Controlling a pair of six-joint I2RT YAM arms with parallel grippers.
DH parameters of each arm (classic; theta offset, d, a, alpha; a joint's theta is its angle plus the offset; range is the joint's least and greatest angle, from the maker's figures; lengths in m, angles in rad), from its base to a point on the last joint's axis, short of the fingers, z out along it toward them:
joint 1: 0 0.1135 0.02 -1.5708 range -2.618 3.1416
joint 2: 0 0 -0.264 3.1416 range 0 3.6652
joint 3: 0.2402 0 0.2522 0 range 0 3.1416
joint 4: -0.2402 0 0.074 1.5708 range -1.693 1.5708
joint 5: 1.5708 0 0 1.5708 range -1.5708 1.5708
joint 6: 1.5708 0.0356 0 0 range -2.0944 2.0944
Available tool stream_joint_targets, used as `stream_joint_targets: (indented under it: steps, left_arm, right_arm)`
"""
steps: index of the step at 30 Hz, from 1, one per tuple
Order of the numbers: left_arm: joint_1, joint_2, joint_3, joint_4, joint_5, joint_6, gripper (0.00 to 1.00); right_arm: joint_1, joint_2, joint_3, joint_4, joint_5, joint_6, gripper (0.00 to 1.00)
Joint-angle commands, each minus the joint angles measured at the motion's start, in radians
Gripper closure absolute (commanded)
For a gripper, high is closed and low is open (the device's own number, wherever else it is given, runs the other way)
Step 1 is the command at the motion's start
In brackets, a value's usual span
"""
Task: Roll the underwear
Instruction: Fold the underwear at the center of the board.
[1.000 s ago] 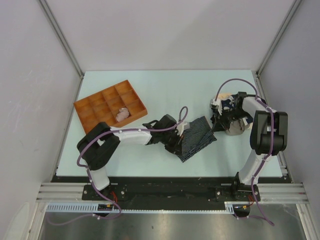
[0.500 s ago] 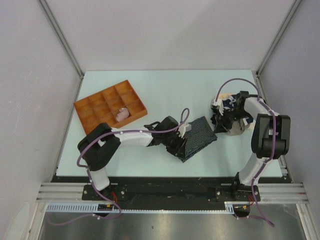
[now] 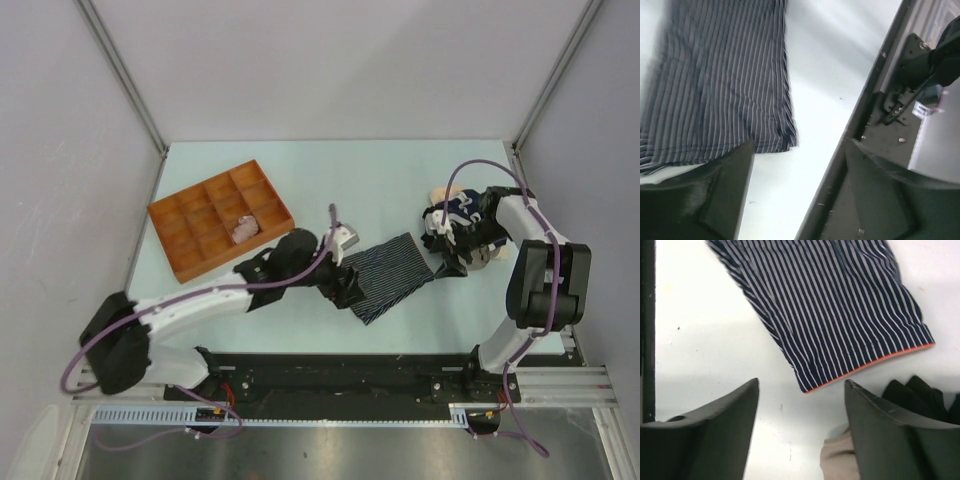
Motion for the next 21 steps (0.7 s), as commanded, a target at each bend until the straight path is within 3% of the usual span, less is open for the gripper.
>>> stream_joint_targets:
  steps: [1,3,11,21]
  left_arm:
    - [-0.002,-0.206,-0.168,0.218,-0.188,0.115,0.0]
    - [0.008,-0.264,-0.254,0.313,-0.184,0.134,0.0]
    - [-0.04,-0.241,-0.322,0.327,-0.047,0.338,0.04]
    - [-0.128,-0.177,-0.342,0.363,-0.104,0.475,0.07]
  right_arm:
    - [0.02,0.029,0.003,-0.121,0.001,-0.57,0.24]
    - [0.06,0.039,-0.003,-0.067,0.051,-0.577,0.25]
    - [0.104,0.05,-0.092,0.134,0.151,-0.531,0.3]
    - [0.138,0.07,-0.179,0.306,0.245,-0.492,0.35]
